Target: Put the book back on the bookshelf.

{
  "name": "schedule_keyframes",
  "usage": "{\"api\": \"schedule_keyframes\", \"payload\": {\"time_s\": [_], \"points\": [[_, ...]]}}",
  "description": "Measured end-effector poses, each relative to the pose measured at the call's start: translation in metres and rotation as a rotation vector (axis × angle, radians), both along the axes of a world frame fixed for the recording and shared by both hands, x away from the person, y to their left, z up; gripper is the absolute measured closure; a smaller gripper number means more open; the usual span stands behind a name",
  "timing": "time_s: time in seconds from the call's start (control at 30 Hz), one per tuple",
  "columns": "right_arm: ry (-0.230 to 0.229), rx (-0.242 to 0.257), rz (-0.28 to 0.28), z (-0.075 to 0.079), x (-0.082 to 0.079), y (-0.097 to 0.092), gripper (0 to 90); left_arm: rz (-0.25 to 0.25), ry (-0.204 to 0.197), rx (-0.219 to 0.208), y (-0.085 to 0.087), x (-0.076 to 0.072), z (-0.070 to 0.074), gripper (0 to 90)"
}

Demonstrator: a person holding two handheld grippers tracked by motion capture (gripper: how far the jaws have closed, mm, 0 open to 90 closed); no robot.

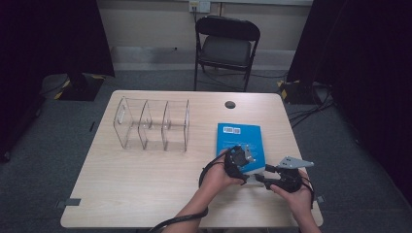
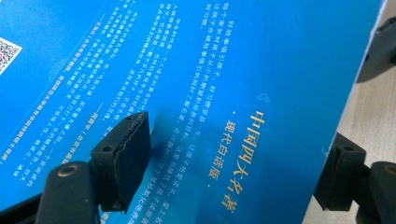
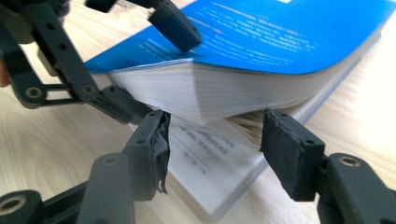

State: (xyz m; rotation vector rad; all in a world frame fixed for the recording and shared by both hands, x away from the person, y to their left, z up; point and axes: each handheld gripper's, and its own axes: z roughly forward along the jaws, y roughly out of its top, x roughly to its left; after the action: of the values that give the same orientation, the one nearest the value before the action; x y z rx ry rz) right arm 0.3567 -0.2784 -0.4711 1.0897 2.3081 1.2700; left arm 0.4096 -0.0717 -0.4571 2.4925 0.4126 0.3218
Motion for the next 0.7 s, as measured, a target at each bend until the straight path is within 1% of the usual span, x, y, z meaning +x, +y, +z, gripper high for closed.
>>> {"api": "schedule_keyframes", "payload": {"time_s": [0.03,0.07,0.1,0.13,0.17,0.23,0.27,0.3,0.33,0.43,0.47,0.53,0.57,0.6,0.63,0.67,0.7], "points": [[0.003,0.004,-0.011,0.000,0.000,-0.001,40.9,-0.003,0.000,0.009,0.000,0.000,0.000,23.6],[-0.006,-0.016,-0.001,0.000,-0.001,-0.002,40.3,0.008,0.009,-0.005,-0.001,0.000,0.000,23.6],[-0.006,-0.016,-0.001,0.000,-0.001,-0.002,40.3,0.008,0.009,-0.005,-0.001,0.000,0.000,23.7],[-0.012,-0.050,0.006,-0.002,-0.003,-0.002,39.6,0.001,0.010,0.007,-0.001,0.001,0.001,24.3],[-0.013,-0.062,0.013,-0.004,-0.003,-0.003,39.5,0.002,0.013,0.004,-0.001,0.001,0.001,24.7],[-0.008,-0.069,0.016,-0.005,-0.004,-0.004,39.4,0.005,0.026,-0.002,0.000,0.001,0.002,25.6],[0.009,-0.082,0.005,-0.009,-0.004,-0.007,39.9,0.011,0.029,-0.012,0.000,0.000,0.002,26.7],[0.009,-0.082,0.005,-0.009,-0.004,-0.007,39.9,0.011,0.029,-0.012,0.000,0.000,0.002,27.0],[0.020,-0.094,-0.009,-0.011,-0.003,-0.009,40.5,0.008,0.035,-0.013,0.000,0.001,0.003,27.4],[0.019,-0.087,-0.013,-0.012,0.000,-0.008,41.1,0.007,0.037,-0.012,0.001,0.001,0.003,27.6],[0.014,-0.099,-0.025,-0.012,0.002,-0.007,42.5,0.004,0.037,-0.011,0.000,0.001,0.003,27.6],[0.007,-0.102,-0.028,-0.012,0.003,-0.006,42.8,0.001,0.035,-0.009,0.000,0.001,0.003,27.6],[0.004,-0.093,-0.030,-0.012,0.004,-0.005,43.1,-0.008,0.029,0.003,0.000,0.001,0.004,27.5],[-0.018,-0.079,-0.042,-0.010,0.004,-0.004,44.9,-0.014,0.028,0.010,0.000,0.001,0.004,26.9],[-0.018,-0.079,-0.042,-0.010,0.004,-0.004,44.9,-0.013,0.029,0.009,0.000,0.000,0.003,26.9],[-0.028,-0.064,-0.042,-0.009,0.004,-0.003,45.0,-0.005,0.033,-0.002,-0.001,-0.001,0.003,26.1],[-0.035,-0.051,-0.043,-0.007,0.004,-0.004,45.3,-0.009,0.036,-0.001,-0.001,-0.001,0.002,24.9]]}}
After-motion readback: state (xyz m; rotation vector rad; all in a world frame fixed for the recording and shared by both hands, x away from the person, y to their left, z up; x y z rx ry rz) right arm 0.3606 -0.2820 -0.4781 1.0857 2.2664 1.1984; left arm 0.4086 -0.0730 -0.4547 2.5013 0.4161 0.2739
